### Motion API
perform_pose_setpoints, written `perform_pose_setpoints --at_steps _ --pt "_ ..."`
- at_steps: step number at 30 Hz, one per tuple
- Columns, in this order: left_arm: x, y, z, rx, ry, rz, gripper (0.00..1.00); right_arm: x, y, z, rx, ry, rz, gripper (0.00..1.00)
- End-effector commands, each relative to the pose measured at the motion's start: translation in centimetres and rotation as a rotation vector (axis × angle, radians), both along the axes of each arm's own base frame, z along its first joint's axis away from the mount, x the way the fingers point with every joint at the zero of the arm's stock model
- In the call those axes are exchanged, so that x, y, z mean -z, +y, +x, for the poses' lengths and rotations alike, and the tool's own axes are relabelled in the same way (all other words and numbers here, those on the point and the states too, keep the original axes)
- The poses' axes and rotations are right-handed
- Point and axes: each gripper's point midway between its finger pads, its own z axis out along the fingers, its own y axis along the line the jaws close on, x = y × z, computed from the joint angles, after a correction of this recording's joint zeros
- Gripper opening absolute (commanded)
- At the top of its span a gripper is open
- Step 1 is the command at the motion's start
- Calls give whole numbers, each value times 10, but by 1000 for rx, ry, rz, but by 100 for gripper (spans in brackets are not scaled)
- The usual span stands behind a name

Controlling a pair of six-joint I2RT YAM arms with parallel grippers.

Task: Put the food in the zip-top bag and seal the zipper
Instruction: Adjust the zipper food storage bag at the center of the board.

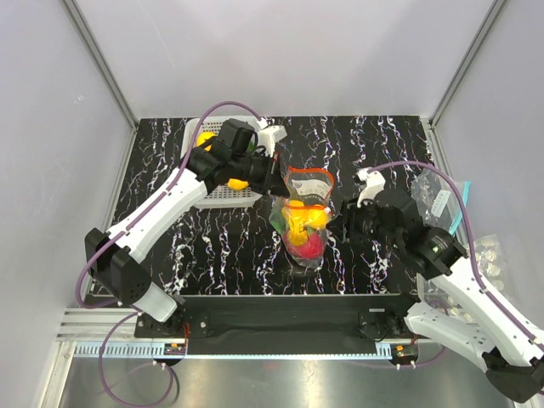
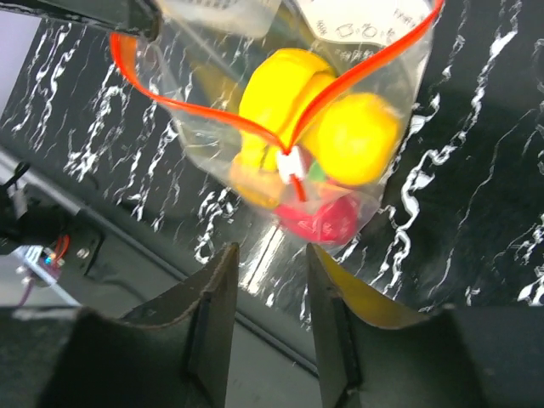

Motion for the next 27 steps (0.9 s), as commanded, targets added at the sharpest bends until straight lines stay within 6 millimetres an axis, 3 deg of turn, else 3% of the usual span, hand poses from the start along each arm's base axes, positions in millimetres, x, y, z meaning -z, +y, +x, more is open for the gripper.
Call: perform_pose_setpoints --at_steps 1,9,18,20,25,26,27 --pt "-22 1 -7 36 -68 -59 2 -16 -4 21 45 -173 16 45" --pt "-19 5 -14 45 -70 -54 2 -2 13 35 -28 -237 -4 49" --pt "-27 8 -16 40 -87 -64 2 9 32 32 -127 -245 32 51" --pt "-27 9 -18 42 -85 -62 1 13 32 29 -134 -251 38 38" --pt "-25 13 -21 38 -90 -52 3 1 26 25 -122 -307 72 6" --pt "-26 14 -22 36 -93 -53 5 -1 26 23 -129 -313 83 0" --pt "-23 17 -21 25 -96 -40 15 -9 25 20 -132 -335 105 0"
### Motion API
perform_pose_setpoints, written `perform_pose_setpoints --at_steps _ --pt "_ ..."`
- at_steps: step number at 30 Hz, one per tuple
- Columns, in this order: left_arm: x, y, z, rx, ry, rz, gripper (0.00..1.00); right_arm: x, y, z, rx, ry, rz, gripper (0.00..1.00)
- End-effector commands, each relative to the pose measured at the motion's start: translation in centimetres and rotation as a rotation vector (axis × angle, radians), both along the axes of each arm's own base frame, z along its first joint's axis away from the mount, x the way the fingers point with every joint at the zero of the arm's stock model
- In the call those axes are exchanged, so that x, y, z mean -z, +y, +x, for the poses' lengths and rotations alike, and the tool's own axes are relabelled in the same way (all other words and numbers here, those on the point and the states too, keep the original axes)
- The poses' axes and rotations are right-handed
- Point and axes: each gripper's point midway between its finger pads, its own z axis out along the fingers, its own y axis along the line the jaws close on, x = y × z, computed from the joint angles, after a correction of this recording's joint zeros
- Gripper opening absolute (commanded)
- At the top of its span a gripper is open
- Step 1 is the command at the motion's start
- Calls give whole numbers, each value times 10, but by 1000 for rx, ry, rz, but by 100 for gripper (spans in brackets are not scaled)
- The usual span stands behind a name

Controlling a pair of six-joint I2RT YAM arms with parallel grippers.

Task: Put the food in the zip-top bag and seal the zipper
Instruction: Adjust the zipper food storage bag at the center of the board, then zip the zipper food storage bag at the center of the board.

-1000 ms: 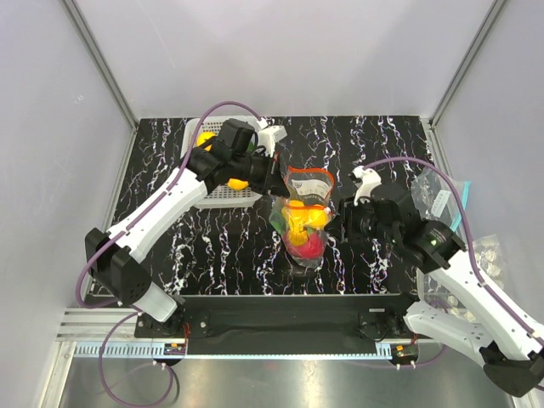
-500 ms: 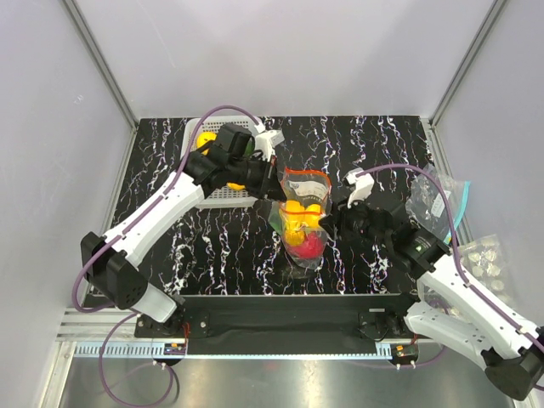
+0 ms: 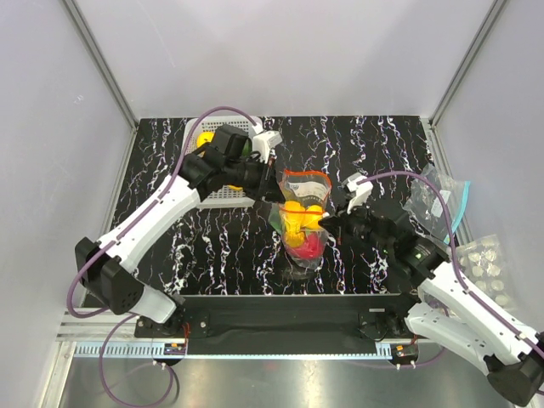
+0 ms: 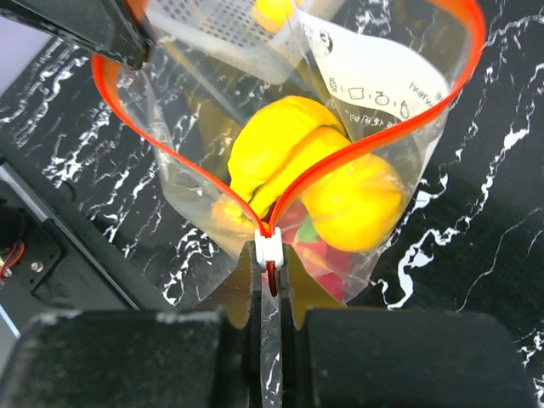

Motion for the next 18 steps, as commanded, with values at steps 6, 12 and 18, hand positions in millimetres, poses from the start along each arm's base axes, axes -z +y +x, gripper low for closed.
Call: perform_pose_setpoints --at_steps 6,12,18 --pt "-31 31 -9 -77 -148 26 63 -51 11 -22 -120 -126 151 0" --pt "-82 42 -24 -71 -413 -37 99 -49 29 -44 -275 -52 168 0" --pt "-108 23 -33 81 -667 -162 98 -70 33 -68 -390 -35 193 0"
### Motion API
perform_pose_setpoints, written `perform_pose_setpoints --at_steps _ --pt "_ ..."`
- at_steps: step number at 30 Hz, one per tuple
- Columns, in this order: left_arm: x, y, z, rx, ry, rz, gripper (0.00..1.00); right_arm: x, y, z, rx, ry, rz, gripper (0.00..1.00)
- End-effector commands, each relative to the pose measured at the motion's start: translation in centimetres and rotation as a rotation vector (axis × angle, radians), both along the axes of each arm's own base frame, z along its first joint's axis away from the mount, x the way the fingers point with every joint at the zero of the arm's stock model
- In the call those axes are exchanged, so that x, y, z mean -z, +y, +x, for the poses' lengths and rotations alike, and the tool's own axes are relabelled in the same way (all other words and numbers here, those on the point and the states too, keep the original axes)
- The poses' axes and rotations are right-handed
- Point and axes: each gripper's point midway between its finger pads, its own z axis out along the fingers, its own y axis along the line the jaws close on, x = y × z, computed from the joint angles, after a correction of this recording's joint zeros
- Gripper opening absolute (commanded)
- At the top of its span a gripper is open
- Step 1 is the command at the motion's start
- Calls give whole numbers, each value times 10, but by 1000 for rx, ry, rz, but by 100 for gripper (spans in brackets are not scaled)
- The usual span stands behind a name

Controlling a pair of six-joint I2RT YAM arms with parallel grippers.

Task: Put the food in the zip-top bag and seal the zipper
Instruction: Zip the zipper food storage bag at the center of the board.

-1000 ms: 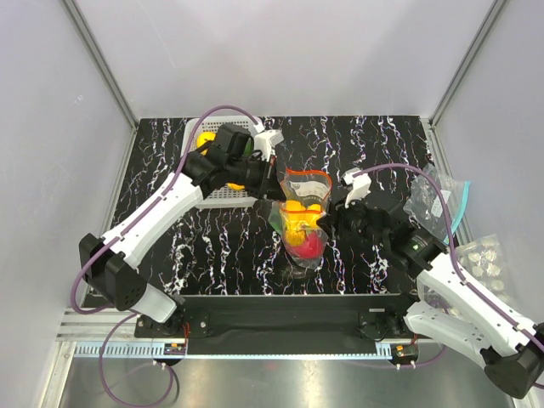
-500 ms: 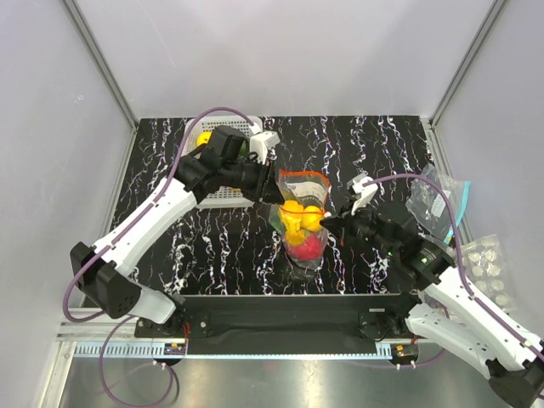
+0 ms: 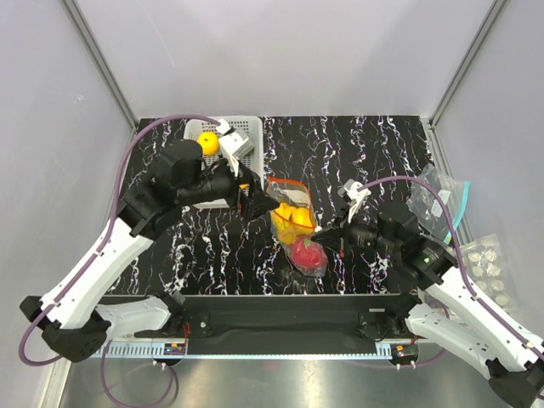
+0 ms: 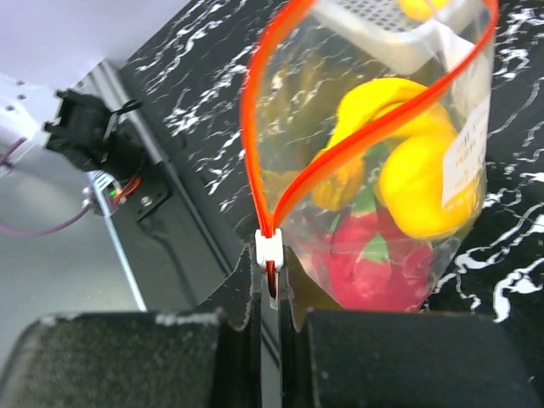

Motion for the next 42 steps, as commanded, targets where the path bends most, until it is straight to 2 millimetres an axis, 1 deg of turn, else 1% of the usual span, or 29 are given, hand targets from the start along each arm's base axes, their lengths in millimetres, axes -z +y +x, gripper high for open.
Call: perform_pose_setpoints --at_steps 1,2,3,5,6,7,8,9,10,11,13,14,15,16,17,18,19,20,21,22,24,26,30,32,33,34,36,39,42 --pt "-22 -13 6 96 -255 -75 98 -49 8 -20 -112 -56 86 0" --pt "-27 -18 -5 175 -302 -111 97 -47 5 -20 -100 -44 76 0" --pt "-32 -21 -8 218 -398 -135 92 -52 4 -21 -95 -54 77 0" --pt "-37 -23 -6 221 -436 -159 84 -53 2 -22 -96 -56 66 0" --pt "-43 -25 -7 238 -472 -156 77 -52 0 -23 -95 -53 52 0" --pt "-39 -30 -5 257 -466 -143 77 -57 -1 -24 -96 -61 54 0" --pt "-38 -36 -9 296 -461 -135 79 -56 -2 -26 -103 -60 46 0" --pt "-35 -44 -12 365 -465 -105 85 -60 -3 -27 -107 -71 49 0" --pt "-33 -51 -22 421 -482 -92 90 -61 -3 -28 -108 -73 45 0" --pt "-31 -57 -26 473 -554 -61 93 -60 -4 -30 -114 -67 36 0" --pt "-19 -67 -41 585 -577 -21 97 -64 -5 -31 -123 -77 38 0" --pt "-16 -71 -46 643 -616 -18 98 -65 -4 -34 -136 -76 40 0" --pt "-14 -71 -52 687 -612 -11 99 -67 -4 -35 -144 -80 42 0" --pt "-3 -77 -53 738 -595 4 99 -70 -4 -37 -153 -86 47 0" --pt "1 -79 -59 802 -609 0 99 -70 -5 -41 -168 -84 46 0" --pt "4 -76 -64 838 -579 13 99 -72 -6 -42 -171 -90 49 0" --pt "14 -80 -64 872 -547 27 99 -75 -6 -43 -173 -98 52 0" --pt "17 -81 -71 923 -533 14 99 -75 -7 -45 -178 -99 50 0" --pt "27 -80 -73 961 -522 36 99 -78 -9 -48 -182 -107 53 0" --pt "31 -81 -78 984 -517 39 99 -78 -9 -49 -186 -108 52 0" --pt "41 -82 -81 1015 -519 62 99 -79 -11 -53 -200 -111 49 0" --pt "46 -86 -83 1027 -529 75 99 -77 -11 -56 -214 -106 40 0" --pt "58 -97 -82 1040 -501 89 97 -77 -12 -55 -212 -103 29 0" --pt "63 -102 -82 1041 -487 99 93 -77 -12 -57 -221 -104 26 0" --pt "69 -106 -77 1032 -481 113 91 -77 -12 -57 -222 -105 24 0" --pt "72 -109 -78 1036 -476 116 85 -77 -13 -57 -220 -107 25 0" --pt "76 -113 -73 1030 -469 124 78 -78 -13 -57 -219 -110 24 0" --pt "78 -119 -66 994 -480 119 78 -79 -12 -59 -231 -109 29 0" --pt "74 -124 -69 995 -511 68 78 -78 -13 -59 -230 -106 28 0"
